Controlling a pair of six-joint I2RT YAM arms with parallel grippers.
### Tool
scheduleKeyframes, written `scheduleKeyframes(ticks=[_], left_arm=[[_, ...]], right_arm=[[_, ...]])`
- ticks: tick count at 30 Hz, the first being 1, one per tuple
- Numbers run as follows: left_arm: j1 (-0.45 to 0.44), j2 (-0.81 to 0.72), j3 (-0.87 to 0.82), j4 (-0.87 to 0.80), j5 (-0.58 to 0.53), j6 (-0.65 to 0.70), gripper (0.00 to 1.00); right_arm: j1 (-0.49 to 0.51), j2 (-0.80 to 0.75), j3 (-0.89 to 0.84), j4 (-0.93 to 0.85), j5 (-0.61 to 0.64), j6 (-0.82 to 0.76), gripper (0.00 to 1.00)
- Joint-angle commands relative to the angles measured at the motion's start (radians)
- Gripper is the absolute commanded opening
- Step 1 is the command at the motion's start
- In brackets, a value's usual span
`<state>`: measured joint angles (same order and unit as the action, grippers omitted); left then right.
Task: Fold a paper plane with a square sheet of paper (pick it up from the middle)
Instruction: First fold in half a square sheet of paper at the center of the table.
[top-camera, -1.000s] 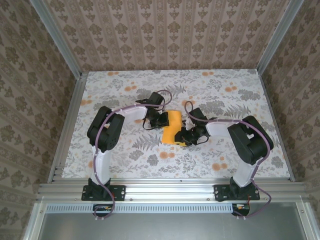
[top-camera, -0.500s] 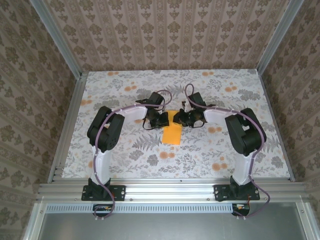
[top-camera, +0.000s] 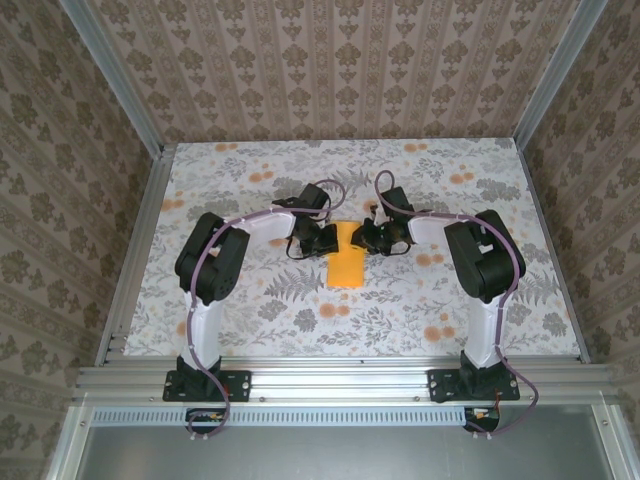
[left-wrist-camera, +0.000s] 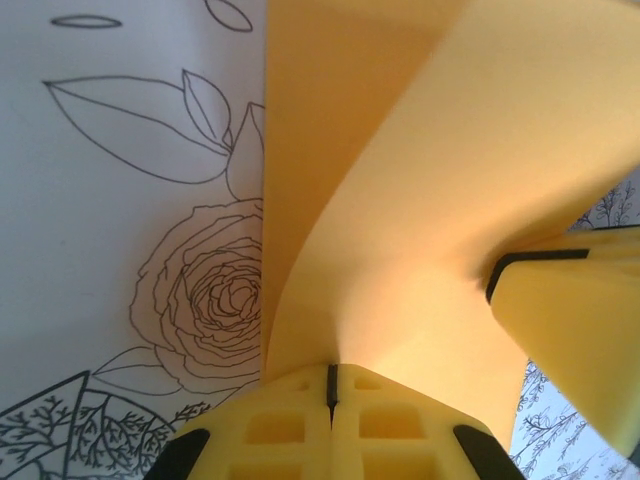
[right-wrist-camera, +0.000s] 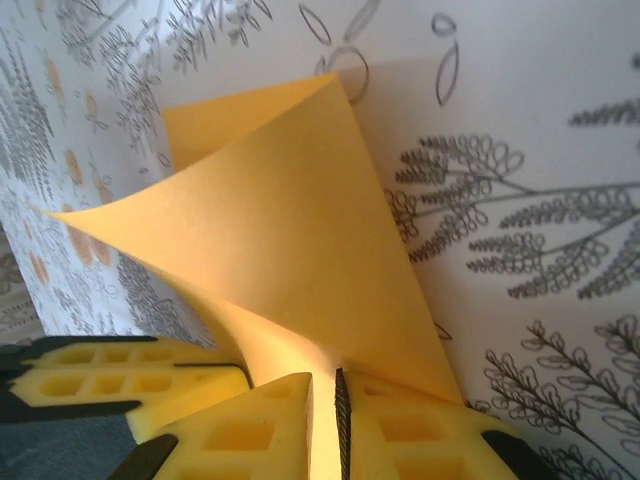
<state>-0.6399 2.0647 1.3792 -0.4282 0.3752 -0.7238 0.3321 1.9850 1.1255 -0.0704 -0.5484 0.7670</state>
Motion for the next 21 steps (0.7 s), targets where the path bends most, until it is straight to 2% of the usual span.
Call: scheduleKeyframes(ticks=[1,13,21], left_arm=[[0.000,0.071,-0.024,-0.149,-0.091,0.032,0.03],[0.000,0.072,-0.026,-0.156,-0.087,0.038,0.03],[-0.001,0.068,-0.031,-0.150,-0.087,0.033,0.03]], right_arm=[[-0.011,-0.006,0.062,0.012,0.029,0.014,0.16],[-0.043,0.126,0.157,-0.073,0.174,0.020,0.17],[-0.063,0.075,0.197,-0.063,0.184,0.007,0.17]])
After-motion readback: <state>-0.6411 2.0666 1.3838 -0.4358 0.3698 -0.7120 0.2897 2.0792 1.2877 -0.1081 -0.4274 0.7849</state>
